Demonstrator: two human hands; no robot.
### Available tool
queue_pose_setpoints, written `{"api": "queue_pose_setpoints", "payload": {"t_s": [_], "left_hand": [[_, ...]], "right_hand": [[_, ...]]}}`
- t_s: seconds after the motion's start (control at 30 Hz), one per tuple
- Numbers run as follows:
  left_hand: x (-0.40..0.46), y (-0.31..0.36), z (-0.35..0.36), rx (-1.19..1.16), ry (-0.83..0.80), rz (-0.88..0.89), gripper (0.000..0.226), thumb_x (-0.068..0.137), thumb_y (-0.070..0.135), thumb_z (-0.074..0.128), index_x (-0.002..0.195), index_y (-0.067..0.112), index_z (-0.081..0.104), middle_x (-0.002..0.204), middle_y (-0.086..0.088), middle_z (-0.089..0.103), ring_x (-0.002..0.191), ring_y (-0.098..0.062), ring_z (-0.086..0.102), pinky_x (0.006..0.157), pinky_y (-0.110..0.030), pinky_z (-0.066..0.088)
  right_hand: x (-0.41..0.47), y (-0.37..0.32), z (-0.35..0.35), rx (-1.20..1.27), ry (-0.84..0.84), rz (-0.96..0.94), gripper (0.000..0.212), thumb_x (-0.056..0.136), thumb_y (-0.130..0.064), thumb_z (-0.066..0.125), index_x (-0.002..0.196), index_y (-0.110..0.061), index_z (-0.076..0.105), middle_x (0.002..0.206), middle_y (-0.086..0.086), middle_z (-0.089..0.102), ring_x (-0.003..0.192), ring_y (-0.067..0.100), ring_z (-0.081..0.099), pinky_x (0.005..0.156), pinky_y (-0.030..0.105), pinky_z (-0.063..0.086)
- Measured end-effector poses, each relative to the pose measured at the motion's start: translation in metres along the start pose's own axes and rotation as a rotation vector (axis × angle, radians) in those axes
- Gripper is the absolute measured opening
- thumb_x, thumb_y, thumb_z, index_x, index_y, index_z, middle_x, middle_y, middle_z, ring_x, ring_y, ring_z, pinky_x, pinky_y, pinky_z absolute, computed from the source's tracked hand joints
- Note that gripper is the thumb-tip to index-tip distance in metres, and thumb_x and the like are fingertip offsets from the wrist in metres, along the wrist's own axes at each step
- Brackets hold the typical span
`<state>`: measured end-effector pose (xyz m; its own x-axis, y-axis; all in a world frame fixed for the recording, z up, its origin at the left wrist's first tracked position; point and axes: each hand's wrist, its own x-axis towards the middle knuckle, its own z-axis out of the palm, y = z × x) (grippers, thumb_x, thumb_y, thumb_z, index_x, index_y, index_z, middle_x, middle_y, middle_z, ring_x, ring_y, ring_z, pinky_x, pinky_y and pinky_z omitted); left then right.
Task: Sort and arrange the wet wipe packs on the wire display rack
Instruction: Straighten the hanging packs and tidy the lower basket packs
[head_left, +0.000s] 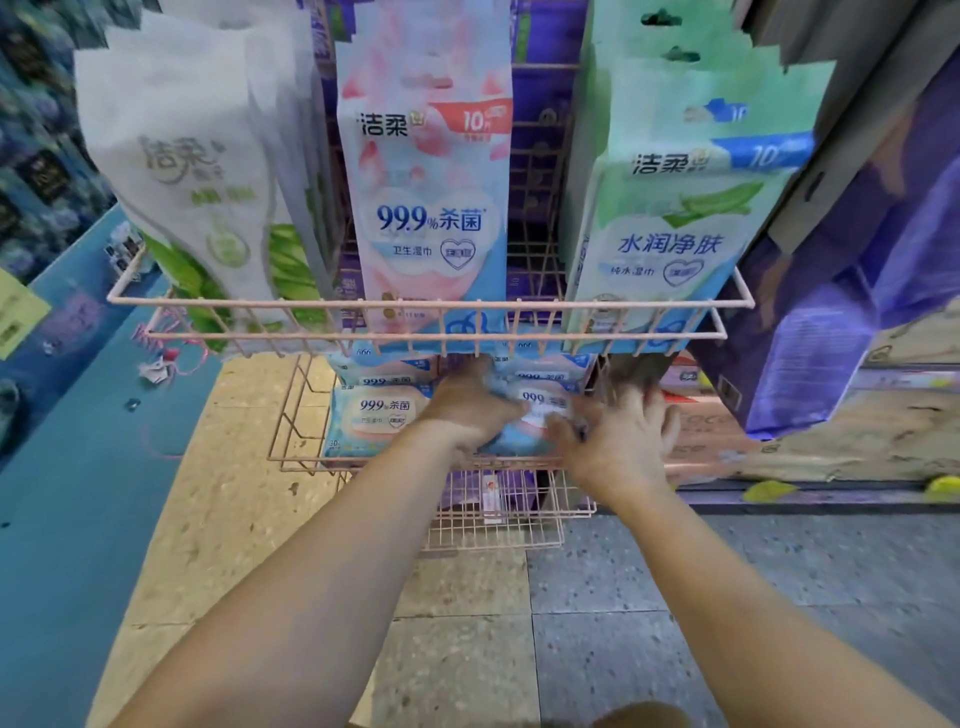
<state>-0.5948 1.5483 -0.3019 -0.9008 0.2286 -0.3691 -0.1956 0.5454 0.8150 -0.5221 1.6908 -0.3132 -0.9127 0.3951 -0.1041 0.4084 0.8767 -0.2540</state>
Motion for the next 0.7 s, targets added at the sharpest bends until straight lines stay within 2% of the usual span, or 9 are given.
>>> {"api": "queue_pose_setpoints", "payload": {"t_s": [0.07,0.17,0.27,0.33,0.4,0.47,0.5,0.6,0.7], "left_hand": [[-0.004,0.005,-0.012,0.067,0.041,-0.01,0.05,0.088,0.027,0.065,0.134,0.02,0.046,0.117,-0.002,0.056,0.075,-0.007,0.058,0.061,-0.021,0.05],[-0.012,0.003,-0.019,0.344,0.054,0.004,0.049,0.096,0.017,0.05,0.142,0.017,0.036,0.138,-0.009,0.047,0.102,-0.016,0.058,0.079,-0.028,0.052],[-0.024,0.0,-0.009,0.454,0.088,-0.002,0.036,0.095,0.014,0.05,0.13,0.016,0.049,0.131,-0.009,0.056,0.107,-0.025,0.059,0.091,-0.035,0.051],[-0.033,-0.005,-0.01,0.398,0.169,0.007,0.036,0.094,0.019,0.054,0.131,0.021,0.053,0.131,-0.005,0.059,0.11,-0.025,0.059,0.095,-0.033,0.048],[-0.038,-0.015,-0.017,0.163,0.298,0.031,0.029,0.092,0.015,0.057,0.119,0.023,0.063,0.123,-0.004,0.065,0.101,-0.02,0.062,0.091,-0.025,0.047],[-0.04,-0.029,-0.029,-0.031,0.477,0.105,0.019,0.088,0.007,0.059,0.099,0.019,0.069,0.107,-0.006,0.071,0.091,-0.021,0.064,0.085,-0.026,0.048],[-0.041,-0.037,-0.037,-0.076,0.57,0.119,0.017,0.086,0.006,0.059,0.098,0.015,0.069,0.103,-0.006,0.07,0.089,-0.02,0.064,0.083,-0.028,0.048],[-0.029,-0.06,-0.07,0.012,0.779,0.035,0.037,0.082,0.016,0.066,0.117,0.01,0.058,0.112,-0.01,0.062,0.1,-0.025,0.06,0.089,-0.035,0.048],[-0.015,-0.072,-0.092,0.026,0.599,-0.095,0.054,0.081,0.018,0.071,0.126,0.012,0.042,0.122,-0.012,0.054,0.108,-0.031,0.056,0.092,-0.039,0.045]], "right_hand": [[-0.003,-0.007,0.003,0.056,-0.069,-0.013,0.042,0.089,-0.06,0.041,0.124,-0.041,0.056,0.152,0.008,0.028,0.146,0.035,0.005,0.117,0.054,-0.006],[-0.015,-0.017,0.017,0.071,-0.016,-0.064,0.051,0.09,-0.055,0.042,0.137,-0.035,0.045,0.156,0.006,0.025,0.147,0.032,0.003,0.117,0.053,-0.008],[-0.015,-0.021,0.022,0.015,0.052,-0.139,0.054,0.089,-0.048,0.045,0.139,-0.027,0.043,0.155,0.006,0.029,0.146,0.031,0.011,0.118,0.047,0.003],[-0.008,-0.022,0.017,0.245,0.089,-0.098,0.05,0.086,-0.039,0.054,0.132,-0.018,0.048,0.142,0.01,0.046,0.132,0.031,0.039,0.111,0.04,0.029],[0.004,-0.024,0.007,0.595,0.123,0.068,0.046,0.085,-0.029,0.062,0.126,-0.012,0.05,0.126,0.013,0.057,0.115,0.031,0.056,0.098,0.036,0.045],[0.015,-0.023,-0.003,0.714,0.154,0.203,0.044,0.086,-0.022,0.063,0.123,-0.007,0.047,0.123,0.015,0.059,0.113,0.033,0.059,0.093,0.034,0.047],[0.02,-0.022,-0.007,0.709,0.165,0.195,0.042,0.086,-0.018,0.063,0.122,-0.005,0.048,0.124,0.017,0.06,0.114,0.034,0.058,0.093,0.032,0.045],[0.033,-0.024,-0.013,0.513,0.074,0.042,0.032,0.09,-0.017,0.057,0.117,0.0,0.059,0.122,0.021,0.061,0.115,0.036,0.054,0.093,0.033,0.043],[0.044,-0.028,-0.01,0.487,0.008,0.001,0.032,0.092,-0.028,0.058,0.113,-0.005,0.066,0.12,0.014,0.066,0.114,0.03,0.058,0.092,0.029,0.043]]}}
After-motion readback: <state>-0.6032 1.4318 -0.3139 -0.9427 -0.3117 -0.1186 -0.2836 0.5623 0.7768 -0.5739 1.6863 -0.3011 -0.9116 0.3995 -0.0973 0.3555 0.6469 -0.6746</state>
